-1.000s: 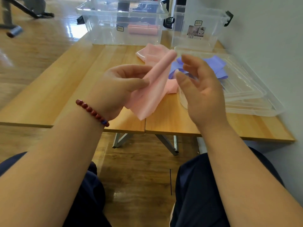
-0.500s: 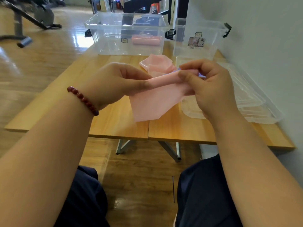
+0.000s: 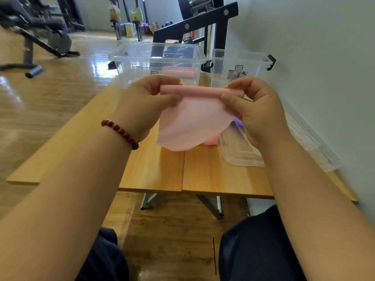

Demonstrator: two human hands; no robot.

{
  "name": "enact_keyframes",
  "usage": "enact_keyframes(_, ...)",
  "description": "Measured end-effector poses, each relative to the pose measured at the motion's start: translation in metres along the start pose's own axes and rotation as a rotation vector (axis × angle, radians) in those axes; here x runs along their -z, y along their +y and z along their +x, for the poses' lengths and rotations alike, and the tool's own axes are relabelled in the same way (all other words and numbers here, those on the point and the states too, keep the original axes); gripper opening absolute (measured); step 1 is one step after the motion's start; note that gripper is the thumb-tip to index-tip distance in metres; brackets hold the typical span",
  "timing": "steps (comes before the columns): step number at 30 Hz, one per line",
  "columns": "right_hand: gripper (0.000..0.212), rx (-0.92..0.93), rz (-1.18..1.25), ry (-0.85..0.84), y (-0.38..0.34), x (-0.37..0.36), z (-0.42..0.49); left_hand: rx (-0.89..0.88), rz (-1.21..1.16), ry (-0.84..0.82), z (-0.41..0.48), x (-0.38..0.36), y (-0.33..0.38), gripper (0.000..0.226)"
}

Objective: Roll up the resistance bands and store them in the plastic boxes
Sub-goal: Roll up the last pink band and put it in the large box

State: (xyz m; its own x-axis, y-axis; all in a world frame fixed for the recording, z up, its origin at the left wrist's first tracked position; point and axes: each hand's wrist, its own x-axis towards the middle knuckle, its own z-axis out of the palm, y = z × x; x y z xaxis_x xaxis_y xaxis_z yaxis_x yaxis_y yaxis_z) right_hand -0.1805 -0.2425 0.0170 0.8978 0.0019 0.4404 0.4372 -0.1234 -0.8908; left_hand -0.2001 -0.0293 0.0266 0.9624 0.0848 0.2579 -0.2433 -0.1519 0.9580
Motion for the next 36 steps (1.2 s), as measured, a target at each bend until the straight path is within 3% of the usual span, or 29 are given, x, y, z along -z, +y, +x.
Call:
enact_keyframes(7,0.018,0.036,-0.072,-0.028,0.007,-0.005,0.018,0.115,-0.200,-0.020,0.005,-0.001,-0.012,0.023)
enact_keyframes(15,0.021,-0.070,-0.039,-0.117,0.031,-0.015,0.026,0.052,-0.123,0.056,0.016,0.003,-0.032,0.018)
enact_keyframes(19,0.006,-0.084,-0.128,-0.117,0.036,-0.015,0.029,0.028,-0.137,0.049,0.017,0.003,-0.037,0.023)
enact_keyframes(29,0.016,0.010,-0.052,-0.098,0.039,-0.018,0.025,0.091,-0.141,0.043,0.019,0.003,-0.045,0.012)
enact_keyframes(36,0.018,-0.123,0.033,-0.142,0.039,-0.020,0.018,0.043,-0.165,0.025,0.014,0.007,-0.043,0.018)
